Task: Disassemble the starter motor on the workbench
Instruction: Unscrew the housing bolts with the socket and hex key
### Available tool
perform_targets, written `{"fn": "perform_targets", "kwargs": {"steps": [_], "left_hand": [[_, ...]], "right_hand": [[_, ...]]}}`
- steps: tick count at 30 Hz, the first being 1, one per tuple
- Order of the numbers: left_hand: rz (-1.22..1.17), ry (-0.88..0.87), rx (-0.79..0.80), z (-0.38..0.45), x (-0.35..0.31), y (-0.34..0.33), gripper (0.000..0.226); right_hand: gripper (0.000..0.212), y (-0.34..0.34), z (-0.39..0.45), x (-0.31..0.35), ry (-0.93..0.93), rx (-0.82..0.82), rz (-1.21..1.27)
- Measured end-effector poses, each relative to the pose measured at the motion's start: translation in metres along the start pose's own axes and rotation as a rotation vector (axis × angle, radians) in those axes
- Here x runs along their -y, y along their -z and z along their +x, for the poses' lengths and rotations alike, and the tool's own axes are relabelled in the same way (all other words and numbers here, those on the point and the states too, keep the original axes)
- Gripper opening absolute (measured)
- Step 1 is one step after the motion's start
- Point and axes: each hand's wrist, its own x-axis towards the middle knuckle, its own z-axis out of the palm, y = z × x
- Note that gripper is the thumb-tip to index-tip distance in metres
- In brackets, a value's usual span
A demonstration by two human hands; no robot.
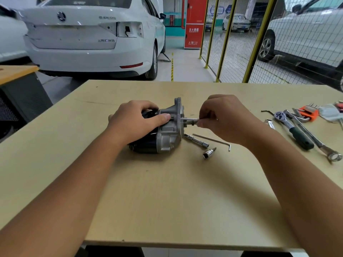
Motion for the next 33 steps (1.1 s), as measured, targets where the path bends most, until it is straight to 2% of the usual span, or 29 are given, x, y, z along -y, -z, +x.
{"fn": "perform_targets", "kwargs": {"steps": [11, 19, 27, 33], "left_hand": [[0.002, 0.009, -0.011, -0.0005, -0.0003, -0.0003, 0.066], [-0.032, 0.001, 0.002, -0.0013, -0.0011, 0.0005, 0.071], [-0.052, -0.011, 0.011, -0.0009, 0.0016, -0.0001, 0.067], [-0.038, -0.016, -0.002, 0.0002, 0.0025, 0.0000, 0.055]], "right_hand": [[0.020, 0.0020, -0.0016, -0.0001, 0.017, 0.057, 0.057], [0.012, 0.0025, -0.0024, 0.0008, 0.019, -0.034, 0.019], [0.010, 0.0011, -0.0022, -0.0013, 0.004, -0.058, 0.073], [0.013, 0.0004, -0.0017, -0.0005, 0.022, -0.048, 0.108]]}}
